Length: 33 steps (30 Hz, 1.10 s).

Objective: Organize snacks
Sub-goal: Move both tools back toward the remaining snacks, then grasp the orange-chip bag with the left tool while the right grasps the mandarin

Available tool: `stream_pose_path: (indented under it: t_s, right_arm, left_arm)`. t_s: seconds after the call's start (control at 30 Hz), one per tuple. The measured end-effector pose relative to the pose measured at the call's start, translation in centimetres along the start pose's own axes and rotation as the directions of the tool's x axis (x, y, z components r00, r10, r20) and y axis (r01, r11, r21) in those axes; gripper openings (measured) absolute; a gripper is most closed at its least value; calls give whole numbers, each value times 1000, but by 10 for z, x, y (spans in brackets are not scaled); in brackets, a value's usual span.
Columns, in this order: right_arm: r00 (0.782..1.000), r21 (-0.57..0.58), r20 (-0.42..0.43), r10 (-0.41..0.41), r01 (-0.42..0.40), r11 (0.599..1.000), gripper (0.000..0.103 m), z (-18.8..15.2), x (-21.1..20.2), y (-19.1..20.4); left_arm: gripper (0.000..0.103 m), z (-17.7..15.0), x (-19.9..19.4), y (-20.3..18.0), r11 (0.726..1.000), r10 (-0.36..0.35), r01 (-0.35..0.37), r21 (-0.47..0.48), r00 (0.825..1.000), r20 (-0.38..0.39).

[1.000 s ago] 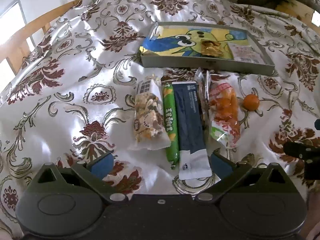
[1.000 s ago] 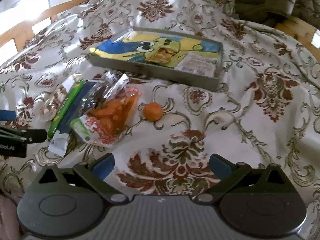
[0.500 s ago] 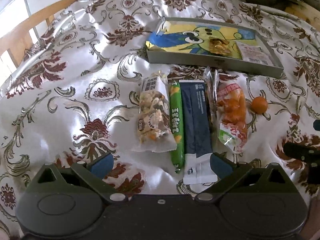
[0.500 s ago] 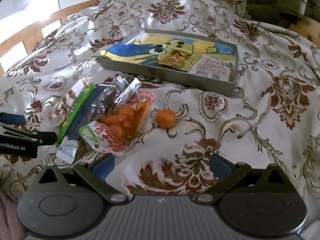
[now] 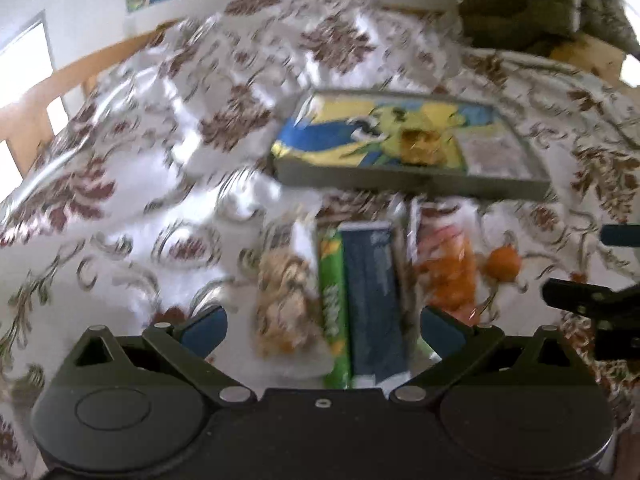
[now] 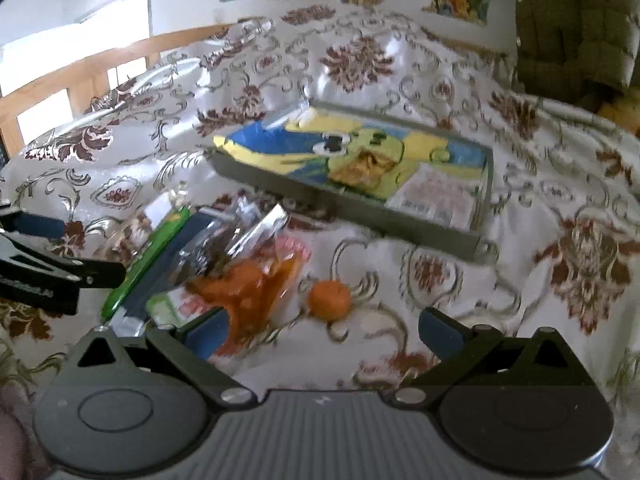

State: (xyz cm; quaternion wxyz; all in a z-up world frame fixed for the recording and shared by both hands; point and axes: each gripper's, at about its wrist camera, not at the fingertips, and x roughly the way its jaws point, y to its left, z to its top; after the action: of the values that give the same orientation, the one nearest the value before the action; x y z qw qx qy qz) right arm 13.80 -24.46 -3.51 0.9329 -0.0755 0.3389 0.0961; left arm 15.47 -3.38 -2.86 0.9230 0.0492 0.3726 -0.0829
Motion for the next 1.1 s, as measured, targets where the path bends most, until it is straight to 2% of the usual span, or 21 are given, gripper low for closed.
stream_pose_path:
  t_s: [0.2,0.33,0.47,0.67,0.97,1.1]
  right_arm:
    - [998,-12,49,-50,50,999,103,5,9,-12]
    - [994,-20,75,-75,76,997,103,8,12,-17]
    - [992,-5,72,-102,103,995,103,10,16,-23]
    - [991,14,48,-123,122,992,103,10,19,-31]
    - [990,-31,18,-136,137,990,103,10,22,-40]
    - [989,-57,7,-146,146,988,103,12,25,-47]
  left_arm:
    - [102,7,3,-5,997,-73,73,5,996,60]
    - [102,14,8,-10,991,-136,136,4,985,105]
    - [102,18,17,-18,985,-172,168,35,976,134]
    - [102,24,35,-27,973,-226,219,67,968,109]
    - [102,27,54,-42,934,-335,316,167,937,95]
    - [102,25,62,-49,921,-348,329,211,936,60]
